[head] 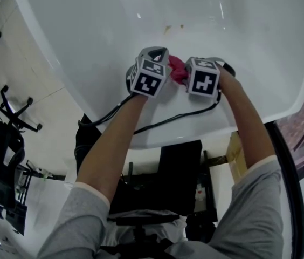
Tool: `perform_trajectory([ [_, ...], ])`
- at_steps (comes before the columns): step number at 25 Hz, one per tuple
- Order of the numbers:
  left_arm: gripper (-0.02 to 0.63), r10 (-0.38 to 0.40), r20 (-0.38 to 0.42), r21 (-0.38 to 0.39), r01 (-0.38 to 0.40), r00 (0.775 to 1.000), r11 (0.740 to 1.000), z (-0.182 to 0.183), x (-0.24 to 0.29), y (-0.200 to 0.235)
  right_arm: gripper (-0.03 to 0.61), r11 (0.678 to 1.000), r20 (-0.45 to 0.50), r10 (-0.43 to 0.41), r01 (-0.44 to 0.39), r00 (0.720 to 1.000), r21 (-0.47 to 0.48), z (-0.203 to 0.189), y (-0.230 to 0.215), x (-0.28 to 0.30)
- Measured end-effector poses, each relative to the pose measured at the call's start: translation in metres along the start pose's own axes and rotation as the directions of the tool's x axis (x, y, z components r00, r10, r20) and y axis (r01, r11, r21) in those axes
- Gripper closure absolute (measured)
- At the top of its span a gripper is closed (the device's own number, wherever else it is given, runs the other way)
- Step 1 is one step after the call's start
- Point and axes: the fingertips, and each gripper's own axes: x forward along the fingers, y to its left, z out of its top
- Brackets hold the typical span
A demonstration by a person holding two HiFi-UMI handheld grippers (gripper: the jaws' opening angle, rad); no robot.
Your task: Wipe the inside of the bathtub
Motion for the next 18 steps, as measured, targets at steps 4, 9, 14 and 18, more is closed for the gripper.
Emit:
perform_trajectory([
  [4,0.607,-0.008,0.022,0.021,0.008,1.0,1.0,0.008,0.003,-0.001,0.494,0.999,0.013,0.004,-0.004,1.0,0.054,-0.004,-0.015,0.011],
  [9,0.609,0.005,0.012,0.015,-0.005,1.0,1.0,0.005,0.018,0.008,0.495,0.992,0.017,-0.039,0.037,0.999,0.123,-0.01,-0.07,0.036],
  [14,0.609,0.023,-0.002,-0.01,-0.023,1.0,1.0,-0.006,0.038,0.019,0.494,0.982,0.067,-0.101,0.089,0.993,0.167,-0.007,-0.124,0.066],
  [18,0.609,0.033,0.004,-0.021,-0.033,0.999,0.999,-0.005,0.05,0.023,0.495,0.97,-0.024,-0.094,0.097,0.995,0.221,-0.021,-0.147,0.088],
])
